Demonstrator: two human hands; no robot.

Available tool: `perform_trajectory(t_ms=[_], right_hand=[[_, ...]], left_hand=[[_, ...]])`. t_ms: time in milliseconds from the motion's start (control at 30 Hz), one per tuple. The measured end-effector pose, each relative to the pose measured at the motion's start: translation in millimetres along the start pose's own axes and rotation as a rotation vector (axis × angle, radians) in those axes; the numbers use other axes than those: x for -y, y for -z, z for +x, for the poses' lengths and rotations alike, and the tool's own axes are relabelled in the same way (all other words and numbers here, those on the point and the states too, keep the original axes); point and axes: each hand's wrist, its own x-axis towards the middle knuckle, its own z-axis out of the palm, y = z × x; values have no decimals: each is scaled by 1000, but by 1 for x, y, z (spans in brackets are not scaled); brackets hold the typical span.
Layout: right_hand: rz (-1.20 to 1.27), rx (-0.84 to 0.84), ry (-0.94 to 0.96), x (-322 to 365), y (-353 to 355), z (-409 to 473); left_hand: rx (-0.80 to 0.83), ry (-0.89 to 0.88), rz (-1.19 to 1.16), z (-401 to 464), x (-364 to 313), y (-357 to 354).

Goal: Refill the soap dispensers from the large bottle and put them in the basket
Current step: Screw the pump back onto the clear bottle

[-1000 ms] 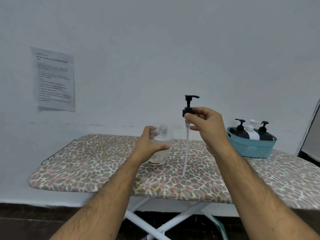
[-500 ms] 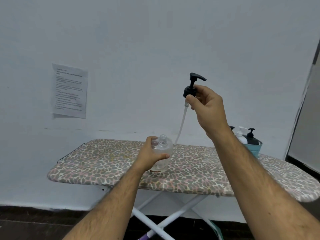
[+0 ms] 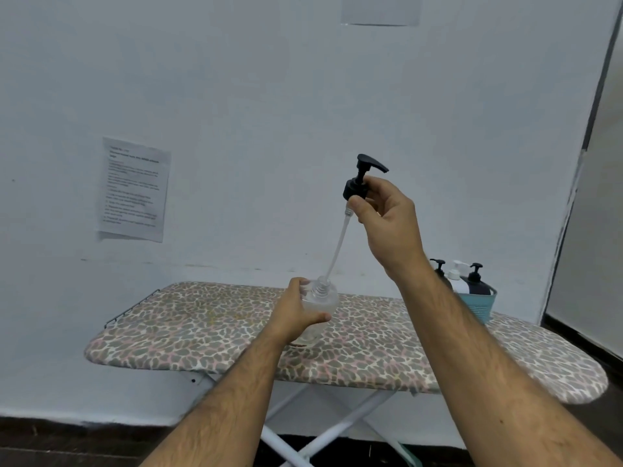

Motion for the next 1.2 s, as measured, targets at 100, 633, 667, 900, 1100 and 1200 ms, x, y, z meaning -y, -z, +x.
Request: perform_trajectory(t_ms=[100,633,667,900,1100,1200], right_hand=[[-7,5,-38,-12,-1,-4],[-101,81,-317,-82,-2,-39],[-112,82,-314,-82,-1,-38],[-184,136,-357,-87,3,-40],[-204,169,-401,-103,1,-42],[-209,180,-420,-106,-3,-38]], left_hand=[[2,-3,4,3,-2,0],[56,-39,-87,4,-29,1],[74,-42,-87,3,-30,1],[116,-26,-102,-5,-25,-2],[111,-40,-109,2,-28,-5],[119,-25,-113,8,-29,-3]])
